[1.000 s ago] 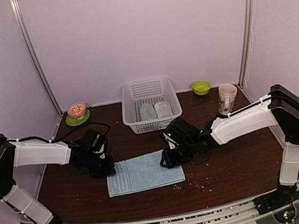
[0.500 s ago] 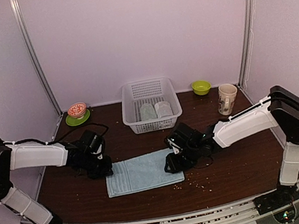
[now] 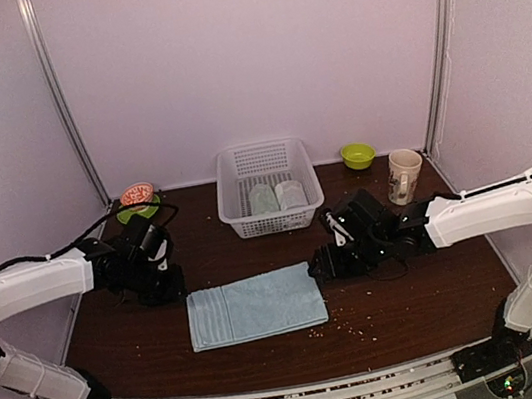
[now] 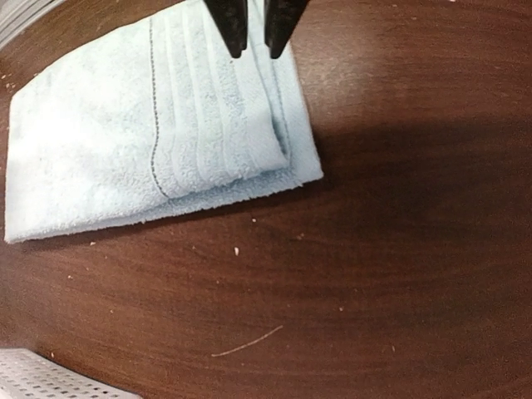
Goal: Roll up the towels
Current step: Smooth out the towel at the center of the board, then roll the towel at the center of the board.
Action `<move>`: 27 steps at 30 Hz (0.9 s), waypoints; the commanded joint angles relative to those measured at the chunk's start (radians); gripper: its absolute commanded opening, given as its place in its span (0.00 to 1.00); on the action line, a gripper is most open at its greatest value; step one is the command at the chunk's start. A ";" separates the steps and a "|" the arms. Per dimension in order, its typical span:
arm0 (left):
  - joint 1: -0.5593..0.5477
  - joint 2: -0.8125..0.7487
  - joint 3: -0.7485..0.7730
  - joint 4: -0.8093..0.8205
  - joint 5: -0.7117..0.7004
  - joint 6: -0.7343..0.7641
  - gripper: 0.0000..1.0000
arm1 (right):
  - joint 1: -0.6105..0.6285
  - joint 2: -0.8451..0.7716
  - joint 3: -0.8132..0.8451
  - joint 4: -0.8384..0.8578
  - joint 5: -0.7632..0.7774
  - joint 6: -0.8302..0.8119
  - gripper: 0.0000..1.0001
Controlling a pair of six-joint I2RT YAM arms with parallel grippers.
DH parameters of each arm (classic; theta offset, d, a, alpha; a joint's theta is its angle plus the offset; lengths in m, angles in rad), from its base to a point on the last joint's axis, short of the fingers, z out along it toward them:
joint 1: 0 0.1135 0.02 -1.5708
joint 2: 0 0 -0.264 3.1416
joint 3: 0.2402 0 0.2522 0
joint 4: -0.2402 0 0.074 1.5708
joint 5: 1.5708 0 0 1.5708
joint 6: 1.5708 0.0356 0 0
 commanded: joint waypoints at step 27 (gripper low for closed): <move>-0.093 0.296 0.048 0.127 -0.005 0.047 0.00 | -0.080 0.246 -0.125 0.275 -0.222 0.212 0.24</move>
